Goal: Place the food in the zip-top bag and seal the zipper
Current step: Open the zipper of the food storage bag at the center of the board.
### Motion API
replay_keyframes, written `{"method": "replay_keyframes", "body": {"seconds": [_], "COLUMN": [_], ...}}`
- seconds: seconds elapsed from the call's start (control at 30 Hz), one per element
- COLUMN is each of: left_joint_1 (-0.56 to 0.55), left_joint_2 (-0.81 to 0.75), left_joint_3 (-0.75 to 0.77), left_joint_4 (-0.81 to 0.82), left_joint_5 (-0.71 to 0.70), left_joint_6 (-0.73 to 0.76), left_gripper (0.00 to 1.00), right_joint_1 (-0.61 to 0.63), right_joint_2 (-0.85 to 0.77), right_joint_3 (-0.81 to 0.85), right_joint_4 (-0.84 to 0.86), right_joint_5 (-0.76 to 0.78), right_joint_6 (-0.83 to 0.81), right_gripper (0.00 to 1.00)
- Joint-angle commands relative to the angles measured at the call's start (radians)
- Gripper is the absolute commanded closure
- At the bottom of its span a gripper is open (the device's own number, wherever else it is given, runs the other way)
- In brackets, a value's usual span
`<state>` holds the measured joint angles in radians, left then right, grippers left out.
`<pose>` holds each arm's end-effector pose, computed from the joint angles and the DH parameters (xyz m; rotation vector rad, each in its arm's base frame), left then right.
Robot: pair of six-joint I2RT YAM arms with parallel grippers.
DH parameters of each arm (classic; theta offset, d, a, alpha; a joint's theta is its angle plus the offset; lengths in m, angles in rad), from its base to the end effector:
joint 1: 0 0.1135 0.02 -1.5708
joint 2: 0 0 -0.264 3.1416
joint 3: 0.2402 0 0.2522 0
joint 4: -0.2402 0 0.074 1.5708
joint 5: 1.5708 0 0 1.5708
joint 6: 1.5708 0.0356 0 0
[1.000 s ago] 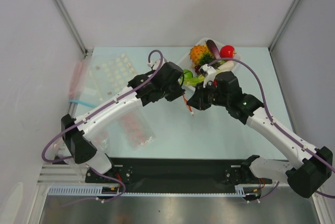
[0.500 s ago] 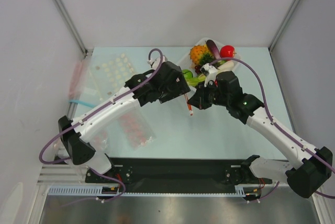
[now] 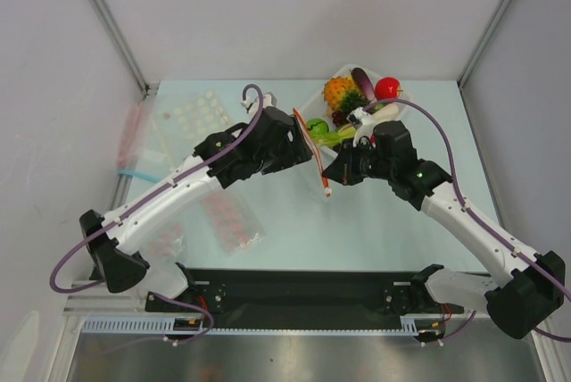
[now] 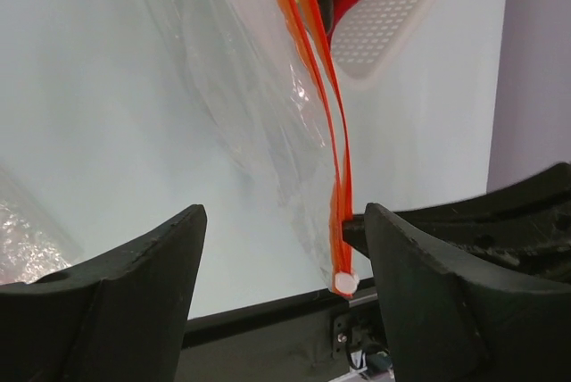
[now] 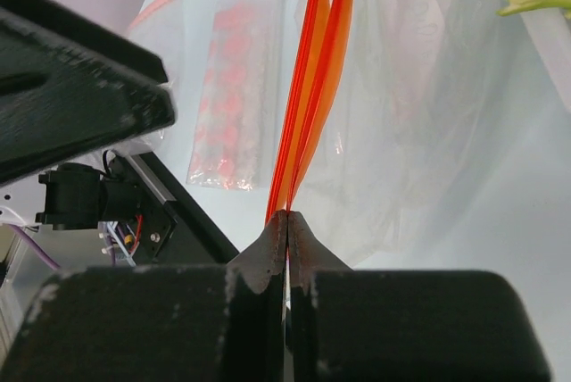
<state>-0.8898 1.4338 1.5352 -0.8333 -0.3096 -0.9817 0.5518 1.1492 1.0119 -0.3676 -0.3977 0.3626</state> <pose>0.1985 -0.2277 0.3874 -0.2696 2.3252 -0.6221 0.2111 0.1461 0.3286 -0.4606 2.1305 0.9550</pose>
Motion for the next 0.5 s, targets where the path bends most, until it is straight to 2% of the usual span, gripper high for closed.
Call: {"method": "replay_keyframes", "body": {"seconds": [0.0, 0.17, 0.47], "left_joint_1": [0.044, 0.075, 0.084], "left_joint_2": [0.033, 0.069, 0.154], "left_joint_3": [0.042, 0.077, 0.146], "left_joint_4": [0.034, 0.051, 0.054], "left_joint_5": [0.024, 0.038, 0.05], "left_joint_6": [0.051, 0.087, 0.118], "left_gripper": [0.23, 0.27, 0.28], "right_joint_1": [0.0, 0.0, 0.002], "right_joint_2": [-0.013, -0.016, -0.013], "right_joint_3": [0.01, 0.013, 0.014], "right_joint_4": [0.045, 0.047, 0.044], "right_joint_5": [-0.021, -0.023, -0.026], "right_joint_6": [-0.004, -0.007, -0.014], "right_gripper": [1.0, 1.0, 1.0]}}
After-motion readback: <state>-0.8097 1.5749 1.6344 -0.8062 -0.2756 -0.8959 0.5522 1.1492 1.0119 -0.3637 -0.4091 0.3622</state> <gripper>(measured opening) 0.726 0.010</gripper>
